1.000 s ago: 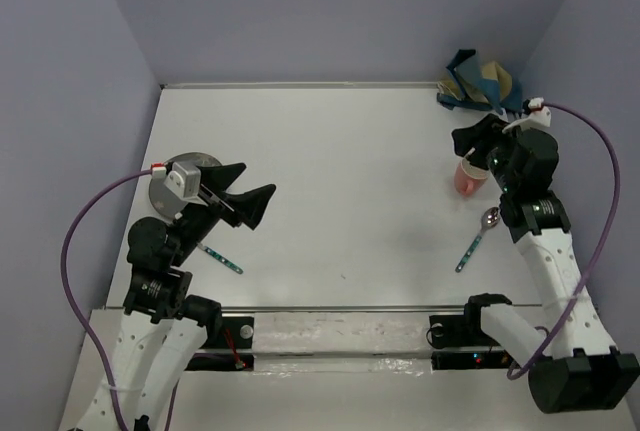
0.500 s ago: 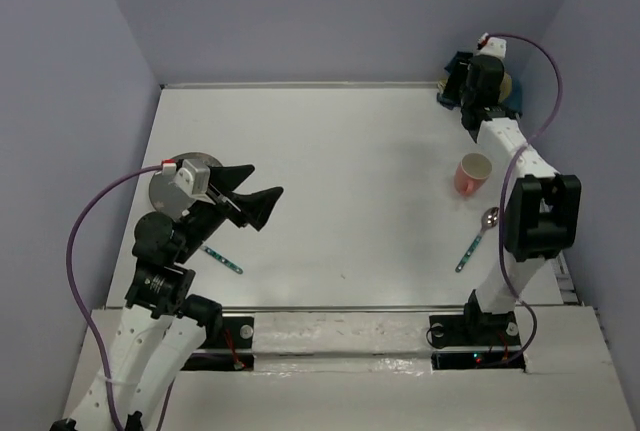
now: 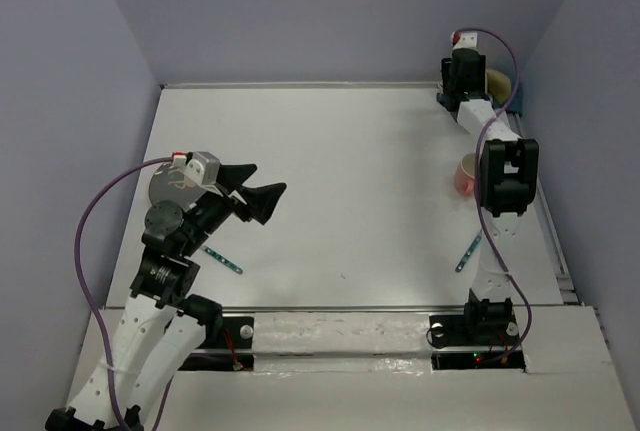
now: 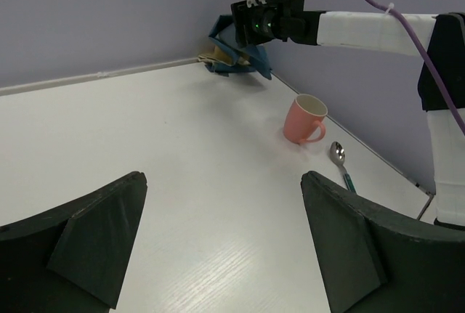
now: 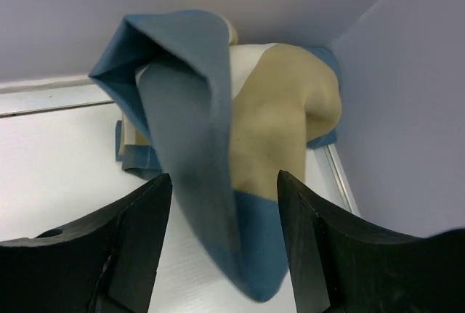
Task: Set the dinner table for one person
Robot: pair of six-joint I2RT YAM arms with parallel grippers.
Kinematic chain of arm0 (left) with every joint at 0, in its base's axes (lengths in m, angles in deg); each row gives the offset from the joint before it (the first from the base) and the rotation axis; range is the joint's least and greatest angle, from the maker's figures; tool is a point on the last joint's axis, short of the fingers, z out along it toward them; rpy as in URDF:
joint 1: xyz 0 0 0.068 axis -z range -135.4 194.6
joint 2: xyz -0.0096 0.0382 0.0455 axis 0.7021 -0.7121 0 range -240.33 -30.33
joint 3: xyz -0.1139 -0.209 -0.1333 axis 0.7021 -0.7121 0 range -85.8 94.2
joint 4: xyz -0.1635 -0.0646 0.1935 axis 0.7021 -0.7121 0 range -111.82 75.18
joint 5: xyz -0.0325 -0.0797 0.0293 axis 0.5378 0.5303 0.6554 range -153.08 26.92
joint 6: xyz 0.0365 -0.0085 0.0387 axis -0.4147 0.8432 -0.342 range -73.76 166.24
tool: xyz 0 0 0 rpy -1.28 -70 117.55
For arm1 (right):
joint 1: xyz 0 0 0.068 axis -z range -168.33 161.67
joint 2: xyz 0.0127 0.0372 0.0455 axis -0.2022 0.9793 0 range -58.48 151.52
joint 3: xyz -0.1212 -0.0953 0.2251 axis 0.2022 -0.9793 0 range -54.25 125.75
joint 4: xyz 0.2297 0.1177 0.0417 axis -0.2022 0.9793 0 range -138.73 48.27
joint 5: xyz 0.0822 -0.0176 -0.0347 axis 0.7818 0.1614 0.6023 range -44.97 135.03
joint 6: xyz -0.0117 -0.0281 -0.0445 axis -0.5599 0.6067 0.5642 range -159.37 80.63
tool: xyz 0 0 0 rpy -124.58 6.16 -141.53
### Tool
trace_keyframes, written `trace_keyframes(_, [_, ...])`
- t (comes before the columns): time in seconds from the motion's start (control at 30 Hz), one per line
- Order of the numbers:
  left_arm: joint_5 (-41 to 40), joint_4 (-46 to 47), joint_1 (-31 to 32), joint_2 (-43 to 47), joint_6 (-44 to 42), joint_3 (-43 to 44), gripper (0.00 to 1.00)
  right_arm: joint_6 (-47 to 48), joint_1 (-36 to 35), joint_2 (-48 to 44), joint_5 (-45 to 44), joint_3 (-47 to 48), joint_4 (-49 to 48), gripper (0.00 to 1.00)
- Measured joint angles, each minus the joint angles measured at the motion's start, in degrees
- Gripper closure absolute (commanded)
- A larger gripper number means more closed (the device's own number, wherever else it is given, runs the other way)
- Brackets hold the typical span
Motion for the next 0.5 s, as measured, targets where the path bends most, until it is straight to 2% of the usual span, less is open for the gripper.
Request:
trace_keyframes(0.1, [0.0, -0.13, -0.02, -1.05, -0.11, 0.0, 0.01, 1.16, 0.59, 1.05, 0.07, 1.49, 0.26, 0.41])
trace_keyframes(0.13, [0.0, -0.13, -0.02, -1.33, -0.15, 0.0, 0.01, 1.36, 0.72, 1.38, 0.42, 2.23, 0.31, 0.45])
trace_keyframes(0.17, [0.0, -0.13, -0.04, -1.64, -0.17, 0.0, 0.01, 1.4, 0.92, 1.73, 0.79, 3.08, 0.24, 0.54])
trace_keyframes(0.3, [0.04, -0.15, -0.48, -2.01, -0.17, 0.0, 0.01, 1.75, 1.33, 3.08, 4.79, 6.25, 0.07, 0.61])
trace_keyframes(0.33, [0.07, -0.13, -0.68, -1.97, -0.17, 0.0, 0.01, 1.75, 1.4, 3.37, 5.81, 6.8, 0.11, 0.68])
trace_keyframes(0.37, [0.07, -0.13, -0.85, -1.9, -0.17, 0.0, 0.01, 1.55, 1.49, 4.2, 7.65, 7.91, 0.04, 0.84])
trace_keyframes(0.43, [0.07, -0.11, -1.14, -1.88, -0.17, 0.0, 0.01, 1.55, 1.49, 5.31, 8.9, 9.35, 0.15, 0.97])
trace_keyframes(0.5, [0.07, -0.13, -1.42, -1.88, -0.17, 0.0, 0.01, 1.38, 1.46, 7.89, 9.94, 13.29, 0.52, 1.0])
